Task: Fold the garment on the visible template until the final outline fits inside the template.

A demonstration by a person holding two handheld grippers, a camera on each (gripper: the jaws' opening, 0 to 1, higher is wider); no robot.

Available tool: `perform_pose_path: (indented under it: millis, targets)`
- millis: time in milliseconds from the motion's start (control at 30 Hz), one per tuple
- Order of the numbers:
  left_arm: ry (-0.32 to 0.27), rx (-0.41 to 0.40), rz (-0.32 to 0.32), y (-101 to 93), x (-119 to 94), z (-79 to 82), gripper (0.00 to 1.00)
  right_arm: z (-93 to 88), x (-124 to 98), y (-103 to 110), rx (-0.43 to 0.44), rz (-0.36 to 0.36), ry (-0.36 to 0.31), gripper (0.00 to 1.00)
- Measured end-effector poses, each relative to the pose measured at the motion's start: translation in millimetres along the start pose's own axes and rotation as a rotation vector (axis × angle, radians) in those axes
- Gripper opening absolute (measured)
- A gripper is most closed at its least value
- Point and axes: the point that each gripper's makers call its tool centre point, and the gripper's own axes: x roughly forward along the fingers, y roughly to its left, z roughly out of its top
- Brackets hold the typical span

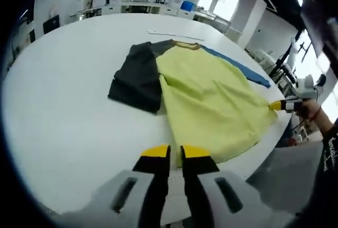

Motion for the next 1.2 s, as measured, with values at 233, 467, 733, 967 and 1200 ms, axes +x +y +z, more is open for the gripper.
perform_pose_path:
  millis: [233, 467, 733, 967, 1200]
  targets:
    - [0.026, 0.102, -0.102, -7.9, 6.0, -11.0, 0.25, 4.1, -9.3, 6.3, 0.002, 0.041, -0.017, 0.13]
    - [0.066, 0.103, -0.158, -9.9, 15.9, -21.1, 0.15, -13.9, -15.0, 16.9, -0.044, 0.069, 0.063, 0.22]
    - [0.102, 0.100, -0.139, -10.4, 20.6, -28.3, 0.03, -32.5, -15.2, 24.4, 0.012, 0.028, 0.123, 0.17]
    - [0.110, 0.062, -0.139, -11.6, 19.5, -29.8, 0.00, -41.8, -14.5, 19.5, 0.037, -0.002, 0.143, 0.05]
    - [0.132, 0.034, -0.126, -12.4, 10.7, -32.7, 0.00, -42.8, -16.7, 20.2, 0.050, 0.006, 0.138, 0.00]
